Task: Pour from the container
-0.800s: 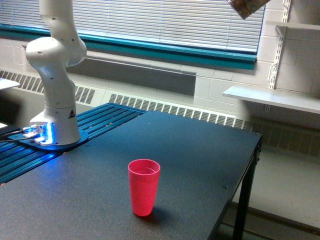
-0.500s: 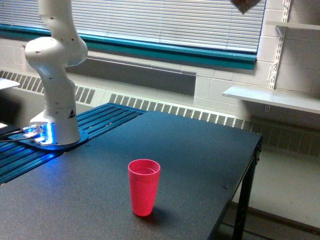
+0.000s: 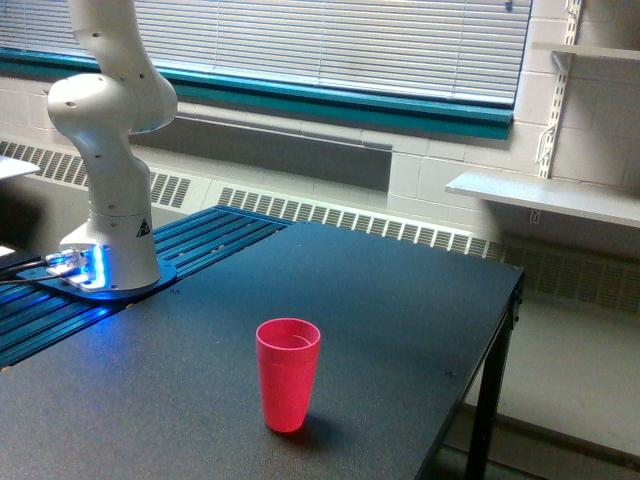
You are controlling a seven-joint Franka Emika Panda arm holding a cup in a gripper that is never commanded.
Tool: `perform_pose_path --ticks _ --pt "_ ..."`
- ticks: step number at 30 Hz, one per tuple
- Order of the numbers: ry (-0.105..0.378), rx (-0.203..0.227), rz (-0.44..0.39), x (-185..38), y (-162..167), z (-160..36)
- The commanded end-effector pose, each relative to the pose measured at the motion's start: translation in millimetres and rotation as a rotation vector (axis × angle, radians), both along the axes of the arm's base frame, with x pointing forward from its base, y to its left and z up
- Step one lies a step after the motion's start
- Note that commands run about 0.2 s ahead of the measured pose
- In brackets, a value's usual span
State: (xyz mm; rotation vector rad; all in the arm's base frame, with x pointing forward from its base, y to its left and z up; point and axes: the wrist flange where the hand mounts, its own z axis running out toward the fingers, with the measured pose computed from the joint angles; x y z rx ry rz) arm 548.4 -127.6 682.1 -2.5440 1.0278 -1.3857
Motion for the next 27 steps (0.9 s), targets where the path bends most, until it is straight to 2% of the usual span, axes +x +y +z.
perform_pose_path --ticks 1,3,18,22,24,27 --pt "0.028 -0.046 -0.018 -10 -32 -19.2" --pt "0.034 -0.035 -0.018 -14 -41 -27.6" --pt "0.076 -0.069 -0.014 -53 -94 -78.5" --pt "0.104 -0.069 -0.013 -68 -105 -95.1" --pt "0.117 -0.089 -0.015 -76 -110 -101.2" --pt "0.138 -0.092 -0.015 -86 -116 -112.9"
